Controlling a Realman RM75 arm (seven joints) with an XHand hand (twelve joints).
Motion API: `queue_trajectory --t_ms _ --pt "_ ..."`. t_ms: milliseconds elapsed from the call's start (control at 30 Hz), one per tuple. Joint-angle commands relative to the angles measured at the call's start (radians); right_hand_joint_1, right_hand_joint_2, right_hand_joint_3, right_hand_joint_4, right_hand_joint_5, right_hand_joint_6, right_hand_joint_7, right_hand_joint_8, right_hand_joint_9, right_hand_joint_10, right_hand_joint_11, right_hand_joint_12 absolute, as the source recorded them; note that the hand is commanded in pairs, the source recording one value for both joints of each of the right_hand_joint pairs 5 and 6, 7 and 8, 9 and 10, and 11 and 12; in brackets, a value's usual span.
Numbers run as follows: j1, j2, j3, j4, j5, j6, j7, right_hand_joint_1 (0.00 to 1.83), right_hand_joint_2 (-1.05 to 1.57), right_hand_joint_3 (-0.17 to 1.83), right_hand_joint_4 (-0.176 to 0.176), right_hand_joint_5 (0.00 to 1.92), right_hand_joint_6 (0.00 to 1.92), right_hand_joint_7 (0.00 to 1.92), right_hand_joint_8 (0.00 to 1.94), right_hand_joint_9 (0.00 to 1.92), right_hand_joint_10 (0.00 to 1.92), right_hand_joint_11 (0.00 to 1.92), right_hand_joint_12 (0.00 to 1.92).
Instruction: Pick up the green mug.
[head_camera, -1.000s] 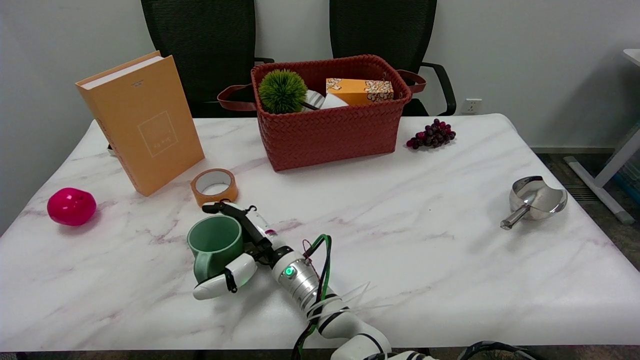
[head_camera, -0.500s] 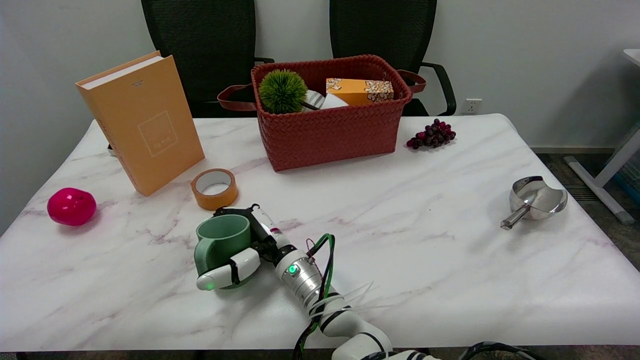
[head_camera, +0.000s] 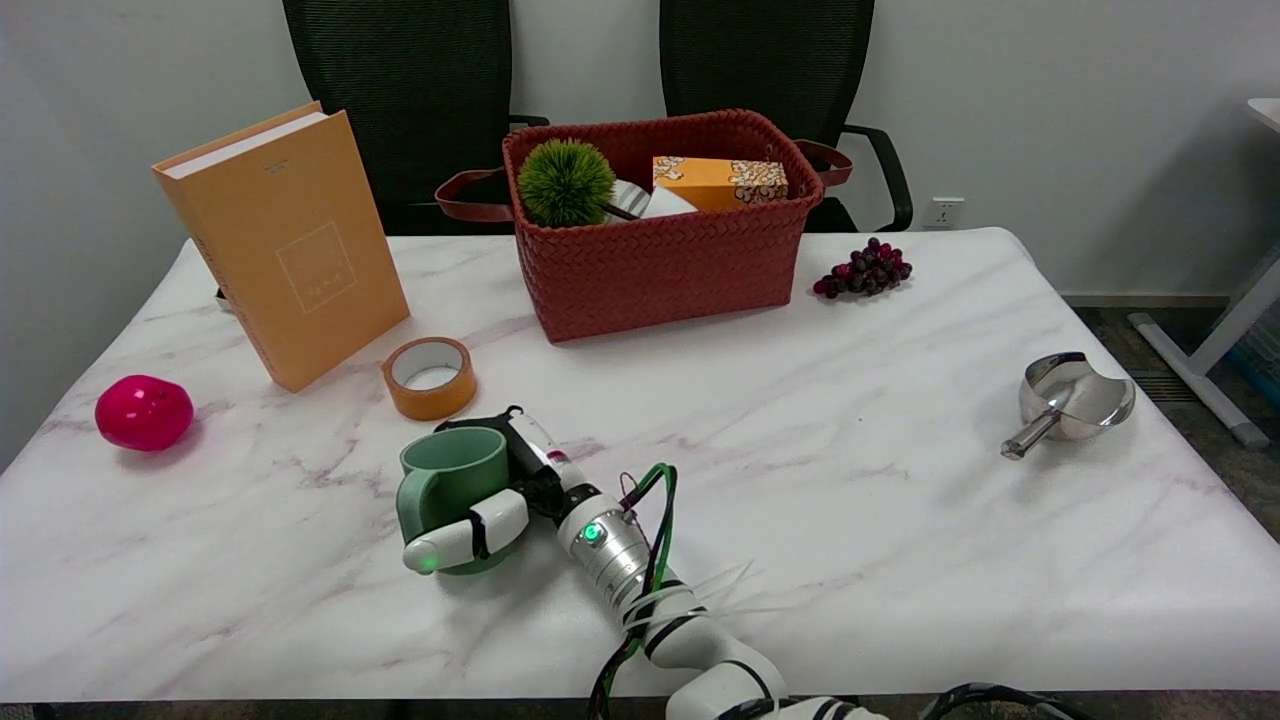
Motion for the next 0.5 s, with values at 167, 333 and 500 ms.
queue_trajectory --t_ms 167,333,500 --pt "0.005 0.031 0.024 0.044 0.003 0.074 -0.001 1.13 0.63 0.72 0.000 1.07 1.07 1.71 1.71 1.37 1.37 1.92 1.92" --pt "0.006 0.080 0.027 0.139 -0.004 0.074 -0.023 1.13 0.66 0.71 0.000 1.08 1.08 1.75 1.75 1.40 1.40 1.92 1.92" --pt "-0.003 0.106 0.046 0.242 0.002 0.074 -0.121 1.13 0.67 0.70 0.000 1.09 1.09 1.77 1.77 1.42 1.42 1.92 1.92"
